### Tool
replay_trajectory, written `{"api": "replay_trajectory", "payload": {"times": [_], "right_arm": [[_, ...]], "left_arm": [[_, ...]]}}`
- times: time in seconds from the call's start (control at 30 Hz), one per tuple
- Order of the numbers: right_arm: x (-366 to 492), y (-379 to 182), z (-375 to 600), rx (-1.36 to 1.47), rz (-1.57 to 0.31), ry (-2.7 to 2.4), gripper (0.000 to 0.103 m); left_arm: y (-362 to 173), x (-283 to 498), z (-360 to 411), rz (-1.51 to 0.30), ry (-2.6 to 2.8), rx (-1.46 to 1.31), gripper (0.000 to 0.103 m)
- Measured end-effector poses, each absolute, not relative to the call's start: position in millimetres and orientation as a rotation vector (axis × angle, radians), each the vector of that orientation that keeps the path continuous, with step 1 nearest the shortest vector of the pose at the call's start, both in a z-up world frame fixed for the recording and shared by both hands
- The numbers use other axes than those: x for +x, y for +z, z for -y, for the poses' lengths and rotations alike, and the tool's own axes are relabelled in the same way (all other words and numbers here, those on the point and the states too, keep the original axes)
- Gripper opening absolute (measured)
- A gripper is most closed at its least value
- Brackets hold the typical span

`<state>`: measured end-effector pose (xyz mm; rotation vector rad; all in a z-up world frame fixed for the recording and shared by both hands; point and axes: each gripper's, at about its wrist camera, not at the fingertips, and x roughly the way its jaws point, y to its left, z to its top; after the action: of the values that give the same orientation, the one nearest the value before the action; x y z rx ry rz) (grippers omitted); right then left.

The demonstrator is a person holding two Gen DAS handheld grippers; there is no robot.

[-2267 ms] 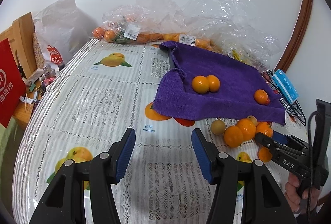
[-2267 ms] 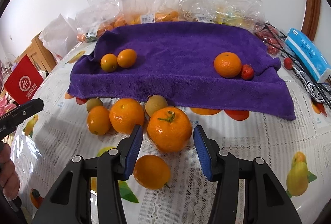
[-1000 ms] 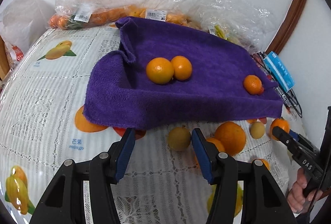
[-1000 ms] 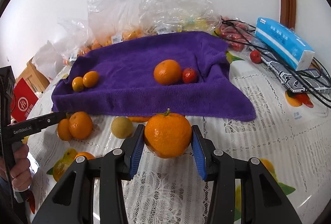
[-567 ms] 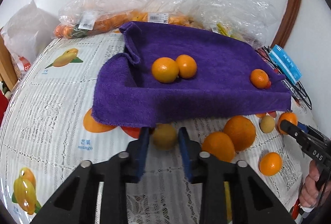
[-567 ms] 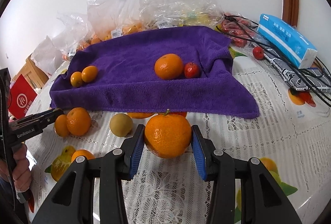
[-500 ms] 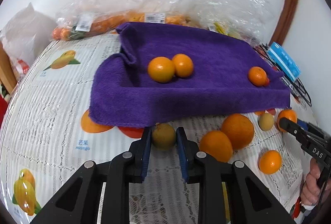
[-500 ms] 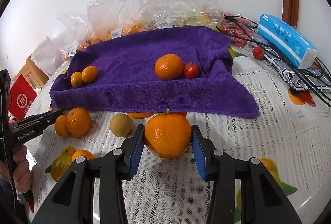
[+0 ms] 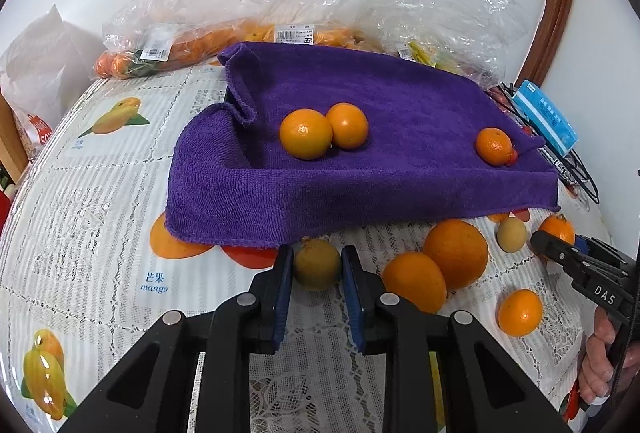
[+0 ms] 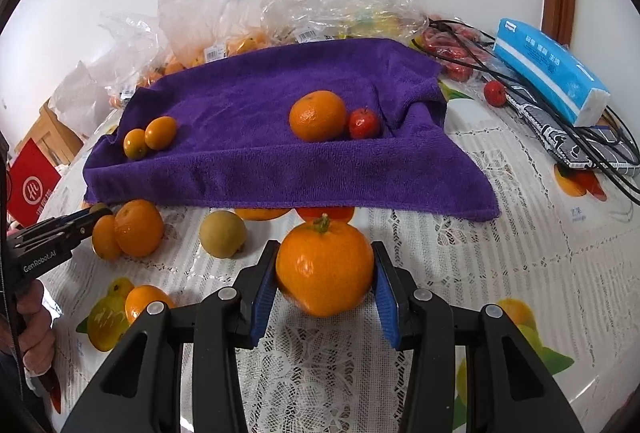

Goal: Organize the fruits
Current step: 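Lift the held orange and yellow-green fruit off the tablecloth with both tools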

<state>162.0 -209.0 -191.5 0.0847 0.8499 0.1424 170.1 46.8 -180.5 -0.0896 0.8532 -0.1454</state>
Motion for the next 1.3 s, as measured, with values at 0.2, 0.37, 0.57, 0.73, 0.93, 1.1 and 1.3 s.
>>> {"api": "replay_trajectory", "payload": {"times": [0.2,0.37,0.57,0.73,0.93,1.1,1.3], "right_arm": [[162,-191,206,0.067,-0.852,0.135,0.044],[162,-191,204,0.045,-0.857,0.127,0.046],[160,-192,201,0.028,-0.860,0.147,0.053],[159,-192,205,0.056,-0.862,0.165,0.054],[155,-192,204,0.045,-0.865,0.163,0.054],[153,-192,202,0.026,-0.862,0.137,0.051],[149,-191,208,0.058,-0.852,0.113,0.044]], "left_arm": [[-181,170,-49,-0.852,-0.154,-0.109,0.024],[-181,169,-47,-0.853,-0.144,-0.089,0.024],[-181,169,-49,-0.850,-0.156,-0.111,0.023],[-181,169,-49,-0.845,-0.169,-0.115,0.023],[-180,167,-52,-0.835,-0.173,-0.125,0.023],[-178,166,-51,-0.829,-0.184,-0.117,0.023],[-175,162,-50,-0.812,-0.190,-0.105,0.023]]}}
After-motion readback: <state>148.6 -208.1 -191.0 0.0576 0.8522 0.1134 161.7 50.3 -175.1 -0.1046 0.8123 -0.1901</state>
